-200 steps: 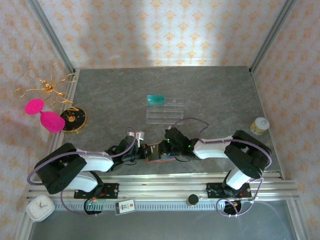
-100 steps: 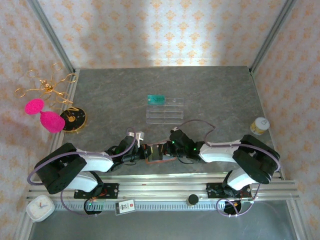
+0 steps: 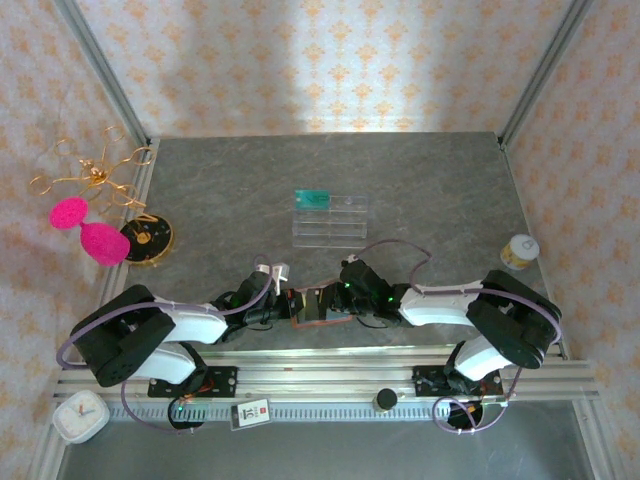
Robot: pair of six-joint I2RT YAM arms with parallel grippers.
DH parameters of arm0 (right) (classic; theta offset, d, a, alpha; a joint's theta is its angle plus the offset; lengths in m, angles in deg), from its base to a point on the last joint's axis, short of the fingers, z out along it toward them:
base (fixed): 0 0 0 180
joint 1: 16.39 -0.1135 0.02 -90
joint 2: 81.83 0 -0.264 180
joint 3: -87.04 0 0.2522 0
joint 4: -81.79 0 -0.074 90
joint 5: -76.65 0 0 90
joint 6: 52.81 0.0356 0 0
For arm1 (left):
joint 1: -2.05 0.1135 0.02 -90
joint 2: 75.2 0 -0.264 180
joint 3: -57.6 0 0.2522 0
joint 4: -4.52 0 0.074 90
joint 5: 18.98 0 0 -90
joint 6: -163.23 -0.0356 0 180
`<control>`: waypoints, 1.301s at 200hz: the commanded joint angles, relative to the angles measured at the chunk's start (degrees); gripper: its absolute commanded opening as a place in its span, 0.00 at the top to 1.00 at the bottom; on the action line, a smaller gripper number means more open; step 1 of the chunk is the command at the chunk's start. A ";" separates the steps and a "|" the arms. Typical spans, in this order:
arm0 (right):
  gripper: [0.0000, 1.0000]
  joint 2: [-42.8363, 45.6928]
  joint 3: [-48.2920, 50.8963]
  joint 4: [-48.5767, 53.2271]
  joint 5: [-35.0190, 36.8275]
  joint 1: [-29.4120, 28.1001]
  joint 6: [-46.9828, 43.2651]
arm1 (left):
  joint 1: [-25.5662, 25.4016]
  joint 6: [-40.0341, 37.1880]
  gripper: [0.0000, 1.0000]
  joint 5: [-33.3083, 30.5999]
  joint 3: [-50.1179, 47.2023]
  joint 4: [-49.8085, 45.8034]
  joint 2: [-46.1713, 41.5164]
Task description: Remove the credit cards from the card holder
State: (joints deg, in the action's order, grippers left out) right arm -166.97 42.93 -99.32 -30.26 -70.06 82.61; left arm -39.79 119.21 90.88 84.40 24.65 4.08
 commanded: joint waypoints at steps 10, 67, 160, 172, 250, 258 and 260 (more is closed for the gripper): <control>0.73 -2.00 0.24 -2.95 -1.94 -0.11 -0.14 | 0.23 -1.66 1.00 1.37 0.71 -1.52 2.26; 0.96 0.98 0.72 2.44 4.02 0.19 -0.68 | -0.09 -2.38 1.00 0.95 0.95 -3.07 1.46; 1.00 19.17 -0.20 11.82 9.45 1.70 -12.60 | -0.11 -2.31 1.00 3.12 3.45 -4.11 -0.14; 1.00 19.87 -2.95 14.24 9.87 2.23 -16.07 | -0.13 -1.97 0.93 2.87 4.29 -5.14 -2.11; 1.00 13.05 -21.24 18.89 14.46 4.76 -48.09 | 0.21 -2.58 0.53 -0.17 7.36 -14.45 -12.92; 1.00 11.99 -23.25 18.74 15.44 5.16 -51.61 | 0.27 -2.41 0.52 0.07 7.12 -14.54 -12.99; 1.00 11.70 -23.59 18.81 15.49 5.33 -52.53 | 0.29 -2.34 0.52 0.15 7.10 -14.55 -13.01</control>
State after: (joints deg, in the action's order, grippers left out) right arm -152.90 24.20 -81.86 -18.41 -65.85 45.35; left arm -39.84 117.24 91.93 91.07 14.05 -8.25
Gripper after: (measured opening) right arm 0.041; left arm 0.469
